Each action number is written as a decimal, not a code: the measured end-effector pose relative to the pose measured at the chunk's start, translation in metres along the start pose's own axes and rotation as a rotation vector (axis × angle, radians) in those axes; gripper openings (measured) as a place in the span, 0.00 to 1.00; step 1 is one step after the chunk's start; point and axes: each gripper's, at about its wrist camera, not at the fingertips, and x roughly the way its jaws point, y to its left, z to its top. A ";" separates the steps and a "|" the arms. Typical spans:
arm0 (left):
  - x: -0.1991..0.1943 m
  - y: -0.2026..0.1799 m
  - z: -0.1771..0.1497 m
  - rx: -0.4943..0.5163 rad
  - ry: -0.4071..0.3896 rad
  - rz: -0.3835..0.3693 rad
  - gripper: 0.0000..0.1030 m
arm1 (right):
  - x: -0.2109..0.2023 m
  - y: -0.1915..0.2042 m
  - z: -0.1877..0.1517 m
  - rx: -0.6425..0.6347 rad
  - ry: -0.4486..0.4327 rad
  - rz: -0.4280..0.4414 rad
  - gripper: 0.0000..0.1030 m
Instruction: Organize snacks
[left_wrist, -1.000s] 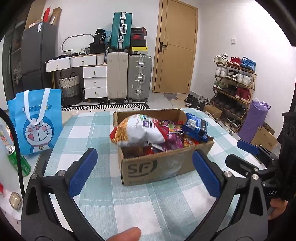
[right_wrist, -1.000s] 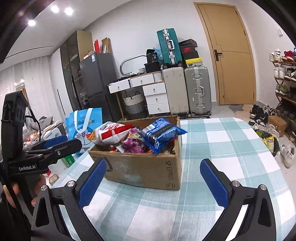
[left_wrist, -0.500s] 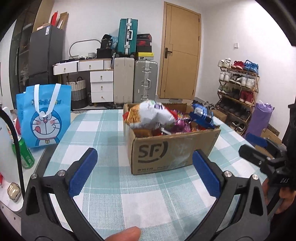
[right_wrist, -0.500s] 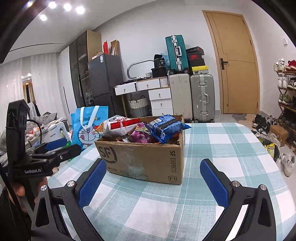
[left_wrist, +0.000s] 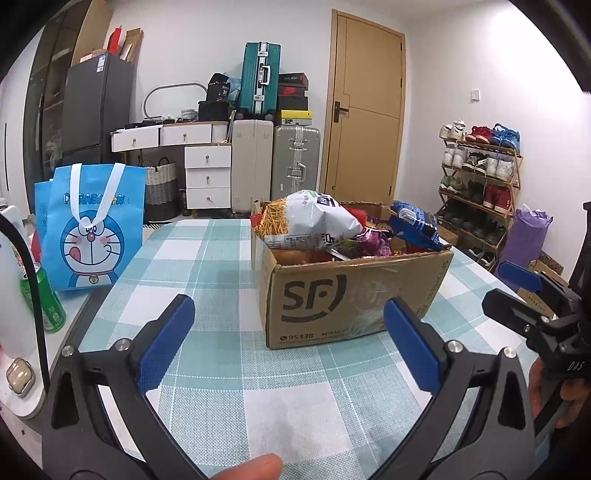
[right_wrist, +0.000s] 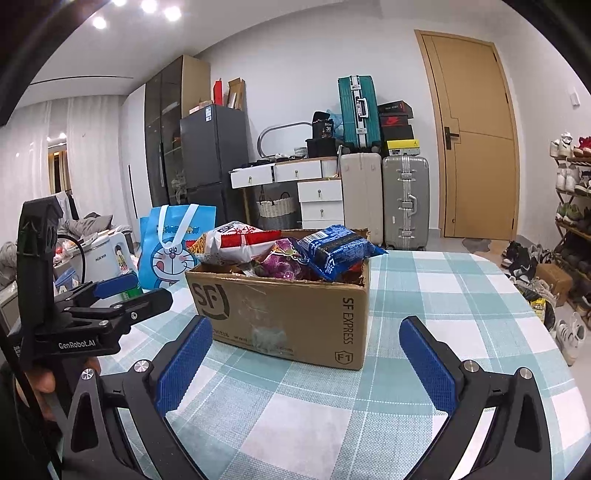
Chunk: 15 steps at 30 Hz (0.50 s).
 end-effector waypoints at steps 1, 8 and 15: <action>0.001 0.000 -0.001 0.003 -0.002 0.001 0.99 | 0.001 0.000 0.000 -0.001 -0.005 -0.001 1.00; 0.004 -0.001 -0.008 0.018 -0.003 -0.002 0.99 | 0.000 -0.004 0.000 0.002 -0.042 -0.024 1.00; 0.005 -0.002 -0.011 0.019 -0.003 0.009 0.99 | 0.000 0.002 -0.001 -0.033 -0.046 -0.030 1.00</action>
